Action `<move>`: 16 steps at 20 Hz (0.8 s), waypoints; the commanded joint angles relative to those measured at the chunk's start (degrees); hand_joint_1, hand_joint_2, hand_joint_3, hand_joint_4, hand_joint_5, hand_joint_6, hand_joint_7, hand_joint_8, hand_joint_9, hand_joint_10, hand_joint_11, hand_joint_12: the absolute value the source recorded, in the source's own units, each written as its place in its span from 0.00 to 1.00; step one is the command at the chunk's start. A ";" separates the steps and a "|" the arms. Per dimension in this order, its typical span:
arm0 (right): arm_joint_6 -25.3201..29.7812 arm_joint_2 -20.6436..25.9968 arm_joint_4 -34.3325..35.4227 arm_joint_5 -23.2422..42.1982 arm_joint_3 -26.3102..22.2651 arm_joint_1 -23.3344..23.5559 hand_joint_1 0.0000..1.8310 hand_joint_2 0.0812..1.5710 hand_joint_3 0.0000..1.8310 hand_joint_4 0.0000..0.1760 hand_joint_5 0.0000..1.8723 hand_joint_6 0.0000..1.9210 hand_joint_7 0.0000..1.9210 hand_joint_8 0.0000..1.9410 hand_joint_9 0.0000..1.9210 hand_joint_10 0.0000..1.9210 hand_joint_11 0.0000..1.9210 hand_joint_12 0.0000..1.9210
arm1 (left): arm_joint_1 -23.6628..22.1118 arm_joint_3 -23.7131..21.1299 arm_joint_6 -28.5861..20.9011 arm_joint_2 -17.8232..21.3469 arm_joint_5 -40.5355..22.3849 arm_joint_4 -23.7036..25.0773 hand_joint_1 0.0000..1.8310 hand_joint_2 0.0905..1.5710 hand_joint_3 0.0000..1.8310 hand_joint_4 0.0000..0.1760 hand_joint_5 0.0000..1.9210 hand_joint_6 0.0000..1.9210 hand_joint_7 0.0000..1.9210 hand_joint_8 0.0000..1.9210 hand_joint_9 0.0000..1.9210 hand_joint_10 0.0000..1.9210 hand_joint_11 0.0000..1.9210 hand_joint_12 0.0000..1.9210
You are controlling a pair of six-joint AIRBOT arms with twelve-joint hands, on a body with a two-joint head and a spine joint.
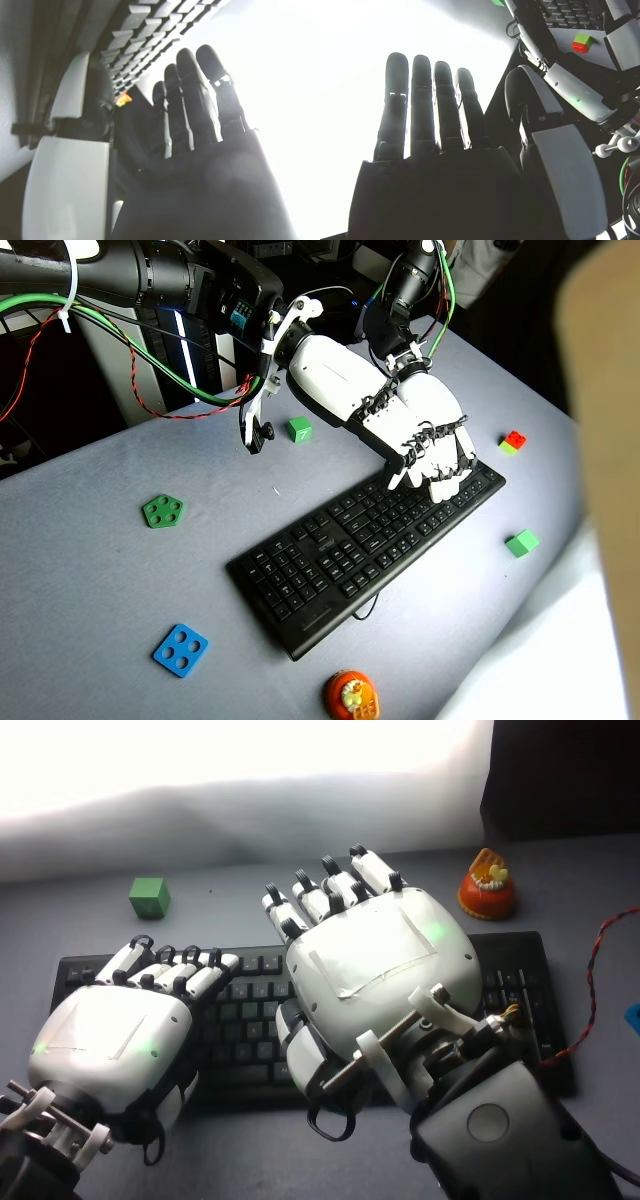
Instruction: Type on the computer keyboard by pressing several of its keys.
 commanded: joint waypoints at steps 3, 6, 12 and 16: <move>0.22 0.22 -6.06 2.07 -0.34 0.33 0.23 0.89 0.00 0.00 0.12 0.02 0.15 0.01 0.09 0.20 0.00 0.67 | -0.20 -0.27 -0.22 0.65 -4.96 2.35 0.73 0.70 0.00 0.00 0.14 0.01 0.18 0.00 0.20 0.00 0.00 0.61; 0.21 0.22 -6.04 2.03 -0.84 0.11 0.25 0.89 0.00 0.00 0.13 0.02 0.16 0.00 0.10 0.20 0.00 0.68 | -0.35 -0.53 -2.15 1.68 -4.77 2.35 0.43 0.79 0.01 0.00 0.12 0.00 0.19 0.00 0.22 0.01 0.00 0.63; 0.41 -0.29 -6.04 2.52 -1.26 0.27 0.22 0.89 0.00 0.00 0.13 0.02 0.16 0.00 0.11 0.20 0.00 0.69 | -2.86 -1.61 -2.63 5.16 -1.51 2.36 0.03 0.85 0.01 0.04 0.13 0.00 0.22 0.01 0.24 0.02 0.00 0.65; 0.36 -0.25 -6.05 2.59 -1.34 0.15 0.18 0.88 0.00 0.00 0.14 0.02 0.19 0.01 0.14 0.20 0.00 0.70 | -4.40 -2.50 -2.82 8.60 0.97 3.28 0.00 0.85 0.00 0.00 0.14 0.01 0.25 0.01 0.26 0.02 0.00 0.65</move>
